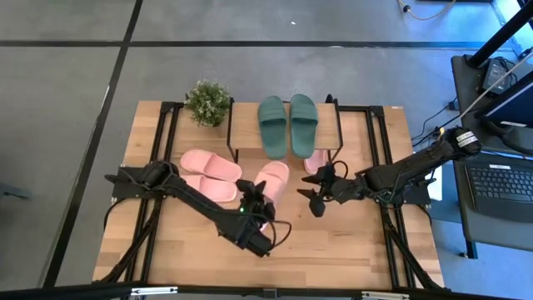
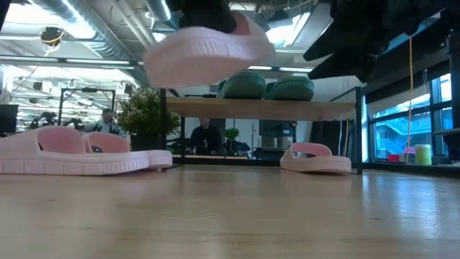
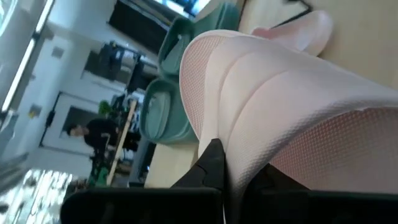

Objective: Pick and place slides into the shelf
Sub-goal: Put the pink slipper under the shelf

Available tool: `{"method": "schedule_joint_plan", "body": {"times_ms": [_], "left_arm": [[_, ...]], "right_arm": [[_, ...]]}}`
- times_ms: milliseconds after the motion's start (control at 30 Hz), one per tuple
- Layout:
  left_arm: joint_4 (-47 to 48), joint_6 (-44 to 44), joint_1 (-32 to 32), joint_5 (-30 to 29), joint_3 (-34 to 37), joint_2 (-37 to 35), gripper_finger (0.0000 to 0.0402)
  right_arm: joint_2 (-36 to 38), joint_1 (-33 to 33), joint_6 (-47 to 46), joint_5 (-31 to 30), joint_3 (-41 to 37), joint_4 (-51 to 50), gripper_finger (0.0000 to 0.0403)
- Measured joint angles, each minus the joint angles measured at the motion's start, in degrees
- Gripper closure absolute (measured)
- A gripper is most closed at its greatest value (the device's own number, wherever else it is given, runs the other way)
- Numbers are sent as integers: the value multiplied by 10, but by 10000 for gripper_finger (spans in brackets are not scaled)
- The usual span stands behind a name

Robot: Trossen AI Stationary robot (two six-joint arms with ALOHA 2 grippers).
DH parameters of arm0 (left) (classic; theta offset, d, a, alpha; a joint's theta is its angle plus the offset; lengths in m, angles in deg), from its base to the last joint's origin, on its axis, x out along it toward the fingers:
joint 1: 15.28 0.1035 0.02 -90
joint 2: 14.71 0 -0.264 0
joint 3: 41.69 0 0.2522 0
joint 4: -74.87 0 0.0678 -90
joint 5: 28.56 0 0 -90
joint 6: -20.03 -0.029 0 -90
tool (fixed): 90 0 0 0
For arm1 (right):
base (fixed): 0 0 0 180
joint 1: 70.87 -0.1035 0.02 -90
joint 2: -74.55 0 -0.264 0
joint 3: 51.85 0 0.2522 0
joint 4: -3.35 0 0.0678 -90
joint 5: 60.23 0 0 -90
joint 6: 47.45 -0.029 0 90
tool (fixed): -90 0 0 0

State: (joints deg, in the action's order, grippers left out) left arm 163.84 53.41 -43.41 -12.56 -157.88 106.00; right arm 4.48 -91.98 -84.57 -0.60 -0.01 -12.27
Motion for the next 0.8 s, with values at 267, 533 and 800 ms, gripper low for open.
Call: {"method": "schedule_joint_plan", "body": {"times_ms": [267,533,800], "left_arm": [[-27,-8,-20,-112,0,0,400],[-61,-24,17,-160,0,1,400],[-70,-24,55,-160,0,1,400]], "right_arm": [[-19,-18,-30,-2,0,49,176],[-88,-45,8,-3,0,174,176],[-143,-68,59,-79,0,250,176]]}}
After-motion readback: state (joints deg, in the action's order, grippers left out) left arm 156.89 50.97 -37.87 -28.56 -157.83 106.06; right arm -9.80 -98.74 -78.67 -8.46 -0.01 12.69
